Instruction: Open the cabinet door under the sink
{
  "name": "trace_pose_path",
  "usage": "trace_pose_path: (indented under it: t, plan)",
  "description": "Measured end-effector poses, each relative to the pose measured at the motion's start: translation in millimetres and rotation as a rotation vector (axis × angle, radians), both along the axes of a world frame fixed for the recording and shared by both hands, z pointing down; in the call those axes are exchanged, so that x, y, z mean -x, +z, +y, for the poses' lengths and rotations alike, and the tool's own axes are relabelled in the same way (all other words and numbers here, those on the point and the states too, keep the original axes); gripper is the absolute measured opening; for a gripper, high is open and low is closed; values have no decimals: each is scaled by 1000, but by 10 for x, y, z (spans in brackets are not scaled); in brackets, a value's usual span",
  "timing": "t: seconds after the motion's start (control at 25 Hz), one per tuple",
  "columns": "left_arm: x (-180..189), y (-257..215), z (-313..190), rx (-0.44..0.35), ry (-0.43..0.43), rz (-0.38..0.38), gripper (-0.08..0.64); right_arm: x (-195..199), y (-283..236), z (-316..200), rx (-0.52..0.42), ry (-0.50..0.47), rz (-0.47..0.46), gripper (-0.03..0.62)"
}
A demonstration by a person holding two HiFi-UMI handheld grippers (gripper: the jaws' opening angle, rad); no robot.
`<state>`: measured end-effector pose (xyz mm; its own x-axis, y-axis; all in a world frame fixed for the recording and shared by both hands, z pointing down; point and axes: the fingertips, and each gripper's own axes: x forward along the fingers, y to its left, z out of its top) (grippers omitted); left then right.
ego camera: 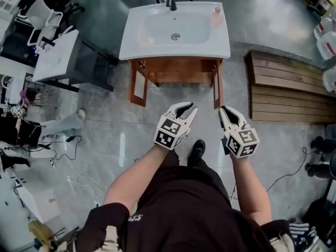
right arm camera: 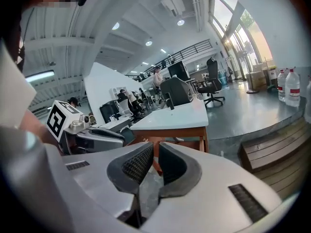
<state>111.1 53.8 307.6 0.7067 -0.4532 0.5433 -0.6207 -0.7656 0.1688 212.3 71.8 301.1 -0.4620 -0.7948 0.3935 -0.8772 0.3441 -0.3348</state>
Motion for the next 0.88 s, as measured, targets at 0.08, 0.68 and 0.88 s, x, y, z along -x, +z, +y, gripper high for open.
trace_pose_path:
  t: [0.08,0.68,0.88]
  plan:
    - [124,-131,6,-11,-39,6,83,103,-118,13,-11,-35,-1,48]
    - [1391,-954,-520,-156,-105,-2,66,1022,-902,-540,-96,-21,18,15]
    - [1826,-1140,-902,-180,-90,56,60,1490,-1215,-883,-166,19,48,14]
